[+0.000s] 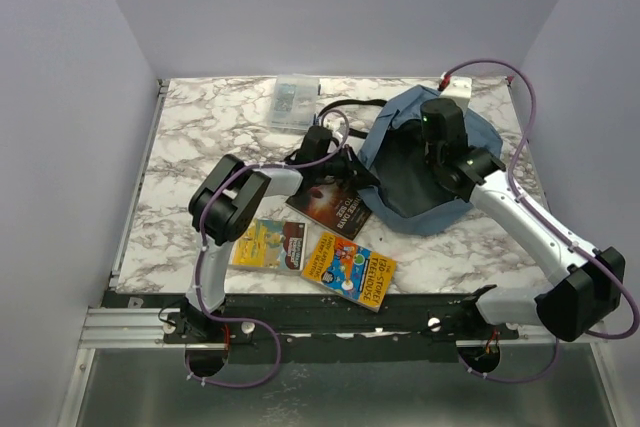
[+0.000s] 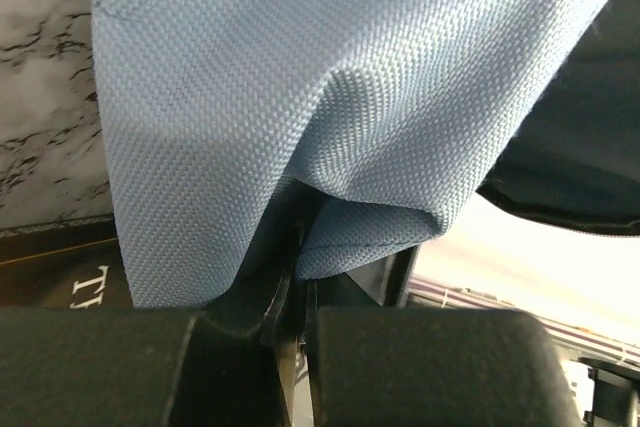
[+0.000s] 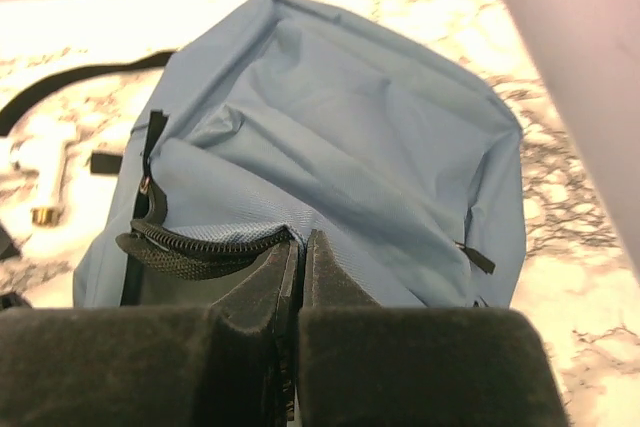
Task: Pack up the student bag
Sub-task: Unzip the student bag at the center of the board.
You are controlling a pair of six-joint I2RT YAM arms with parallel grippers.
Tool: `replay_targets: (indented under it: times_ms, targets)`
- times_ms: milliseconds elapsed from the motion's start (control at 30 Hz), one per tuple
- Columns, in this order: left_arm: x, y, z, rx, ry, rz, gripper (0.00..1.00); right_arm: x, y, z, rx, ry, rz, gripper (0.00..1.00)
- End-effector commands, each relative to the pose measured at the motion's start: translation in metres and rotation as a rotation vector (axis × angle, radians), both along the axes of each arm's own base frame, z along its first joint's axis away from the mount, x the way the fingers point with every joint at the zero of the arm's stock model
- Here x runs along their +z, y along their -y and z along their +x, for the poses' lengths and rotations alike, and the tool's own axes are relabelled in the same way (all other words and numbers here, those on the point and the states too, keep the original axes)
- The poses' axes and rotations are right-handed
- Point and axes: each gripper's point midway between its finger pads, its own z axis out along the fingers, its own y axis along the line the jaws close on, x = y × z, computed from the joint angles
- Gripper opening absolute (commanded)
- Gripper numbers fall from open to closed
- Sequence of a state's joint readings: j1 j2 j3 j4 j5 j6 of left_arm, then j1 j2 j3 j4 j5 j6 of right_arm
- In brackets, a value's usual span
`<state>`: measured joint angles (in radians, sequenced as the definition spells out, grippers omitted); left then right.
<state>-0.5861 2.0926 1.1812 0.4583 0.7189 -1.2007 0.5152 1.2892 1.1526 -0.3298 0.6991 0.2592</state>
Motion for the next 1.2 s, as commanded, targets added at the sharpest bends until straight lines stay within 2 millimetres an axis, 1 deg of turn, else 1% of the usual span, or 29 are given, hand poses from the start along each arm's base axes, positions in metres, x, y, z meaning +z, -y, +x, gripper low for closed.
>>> replay_targets:
  times_ms: [0, 33, 100, 133, 200, 267, 300, 367, 400, 433, 467, 500, 533, 600, 700, 733, 767, 800, 833, 900, 1000, 1033, 1100, 1167]
  targets:
    - [-0.015, 0.000, 0.001, 0.023, -0.016, 0.106, 0.05, 0.050, 0.028, 0.003, -0.164, 0.122, -0.038, 0.00]
    - [-0.013, 0.002, 0.001, 0.020, -0.013, 0.104, 0.06, 0.051, 0.026, 0.004, -0.148, 0.133, -0.035, 0.00]
    - [-0.007, 0.003, 0.000, 0.010, -0.006, 0.094, 0.15, 0.044, 0.023, 0.005, -0.119, 0.120, -0.054, 0.00]
    - [-0.004, 0.004, -0.001, 0.002, -0.004, 0.086, 0.23, 0.038, 0.024, 0.005, -0.121, 0.100, -0.071, 0.00]
    - [0.005, 0.003, -0.004, -0.007, 0.015, 0.078, 0.41, 0.020, 0.033, 0.004, -0.152, 0.044, -0.158, 0.00]
    - [0.014, -0.003, -0.008, -0.003, 0.046, 0.084, 0.52, 0.002, 0.052, -0.002, -0.260, -0.012, -0.261, 0.04]
    - [0.016, -0.009, -0.011, 0.006, 0.061, 0.093, 0.54, -0.002, 0.058, -0.005, -0.294, -0.020, -0.287, 0.05]
    - [0.025, -0.022, -0.016, 0.028, 0.102, 0.104, 0.60, -0.004, 0.056, -0.009, -0.272, -0.020, -0.265, 0.09]
    - [0.034, -0.030, -0.018, 0.042, 0.125, 0.102, 0.64, -0.004, 0.055, -0.010, -0.253, -0.022, -0.253, 0.16]
    - [0.035, -0.038, -0.021, 0.054, 0.133, 0.108, 0.74, -0.005, 0.051, -0.009, -0.226, -0.032, -0.239, 0.24]
    - [0.045, -0.047, -0.023, 0.073, 0.157, 0.103, 0.81, -0.005, 0.047, -0.010, -0.204, -0.047, -0.231, 0.34]
    - [0.049, -0.057, -0.026, 0.086, 0.167, 0.104, 0.87, -0.008, 0.042, -0.010, -0.168, -0.071, -0.214, 0.41]
    - [0.056, -0.065, -0.031, 0.094, 0.186, 0.100, 0.90, -0.009, 0.037, -0.011, -0.137, -0.092, -0.196, 0.48]
    - [0.064, -0.084, -0.039, 0.119, 0.209, 0.102, 0.94, -0.017, 0.017, -0.015, -0.021, -0.161, -0.138, 0.57]
    - [0.074, -0.113, -0.053, 0.154, 0.239, 0.104, 0.95, -0.025, -0.001, -0.027, 0.084, -0.275, -0.088, 0.67]
    - [0.069, -0.123, -0.060, 0.166, 0.234, 0.119, 0.95, -0.028, -0.011, -0.032, 0.147, -0.303, -0.058, 0.70]
    - [0.071, -0.133, -0.065, 0.184, 0.246, 0.128, 0.95, -0.031, -0.022, -0.038, 0.209, -0.319, -0.026, 0.73]
    - [0.066, -0.142, -0.072, 0.199, 0.236, 0.146, 0.95, -0.032, -0.036, -0.044, 0.289, -0.330, 0.025, 0.74]
    - [0.066, -0.151, -0.076, 0.215, 0.241, 0.158, 0.95, -0.032, -0.052, -0.051, 0.368, -0.334, 0.074, 0.75]
    - [0.061, -0.165, -0.088, 0.233, 0.234, 0.192, 0.95, -0.033, -0.087, -0.066, 0.541, -0.340, 0.196, 0.78]
    - [0.053, -0.182, -0.103, 0.248, 0.220, 0.256, 0.95, -0.050, -0.137, -0.101, 0.767, -0.407, 0.283, 0.78]
    - [0.051, -0.188, -0.109, 0.257, 0.204, 0.289, 0.95, -0.057, -0.151, -0.112, 0.818, -0.431, 0.308, 0.78]
    - [0.039, -0.204, -0.120, 0.295, 0.137, 0.381, 0.95, -0.067, -0.175, -0.139, 0.919, -0.472, 0.381, 0.79]
    - [0.023, -0.218, -0.135, 0.321, 0.053, 0.454, 0.95, -0.082, -0.193, -0.171, 1.007, -0.508, 0.369, 0.79]
